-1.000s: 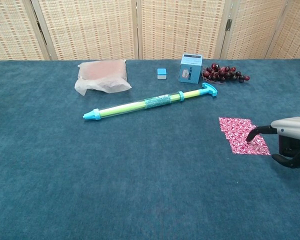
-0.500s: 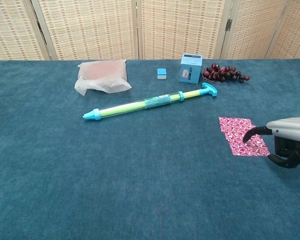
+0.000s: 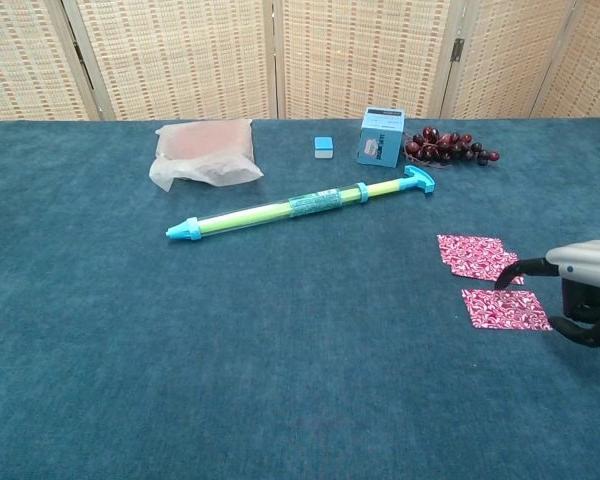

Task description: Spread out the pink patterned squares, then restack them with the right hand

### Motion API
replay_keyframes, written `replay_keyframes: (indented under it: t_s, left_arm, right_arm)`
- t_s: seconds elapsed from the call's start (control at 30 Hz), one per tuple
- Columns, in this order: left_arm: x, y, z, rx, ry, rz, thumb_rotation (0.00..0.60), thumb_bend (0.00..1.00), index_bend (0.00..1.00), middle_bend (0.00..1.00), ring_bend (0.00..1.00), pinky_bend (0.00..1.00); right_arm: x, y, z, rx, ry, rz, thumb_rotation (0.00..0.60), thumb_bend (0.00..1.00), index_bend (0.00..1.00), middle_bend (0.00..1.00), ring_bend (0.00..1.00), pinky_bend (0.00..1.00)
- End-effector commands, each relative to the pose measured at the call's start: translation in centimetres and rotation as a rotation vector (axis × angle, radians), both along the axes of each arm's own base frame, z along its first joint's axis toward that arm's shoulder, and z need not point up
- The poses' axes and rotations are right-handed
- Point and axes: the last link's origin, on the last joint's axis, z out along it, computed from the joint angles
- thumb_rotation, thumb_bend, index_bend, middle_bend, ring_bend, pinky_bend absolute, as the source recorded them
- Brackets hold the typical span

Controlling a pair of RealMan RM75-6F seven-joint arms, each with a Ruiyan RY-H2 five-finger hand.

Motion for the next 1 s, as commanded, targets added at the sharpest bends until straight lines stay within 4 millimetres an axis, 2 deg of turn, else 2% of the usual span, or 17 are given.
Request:
replay_keyframes:
  t_s: [0.03,0.4,0.67,1.0]
  left_arm:
    - [0.0,0.0,0.0,-0.001,-0.002,0.001,0.6,0.26,0.23,0.05,0.04,0.11]
    - [-0.3,-0.3,0.1,0.004,0.001,0.013,0.6,0.26,0.23,0.05,0.04,0.11]
    - [-0.4,-0.4,0.1,0.004,0.004,0.017,0.6,0.26,0.23,0.05,0.04,0.11]
    - [-0.5,-0.4,0.1,0.002,0.006,0.022,0.6,0.26,0.23,0.05,0.04,0.11]
  right_arm:
    - [0.0,-0.8,0.2,-0.024,-0.007,-0.009,0.6,0.59,0.16,1.0,1.0,1.0]
    - [0.2,-3.1,-0.6,-0.025,-0.003,-0.018,0.6,0.59,0.16,1.0,1.0,1.0]
    - [-0.1,-3.4,-1.0,-0.013,0.015,-0.029,0.6,0.59,0.16,1.0,1.0,1.0]
    - [-1.7,-2.7,0.0,-0.022,0.05,-0.065,0.6,0.59,0.16,1.0,1.0,1.0]
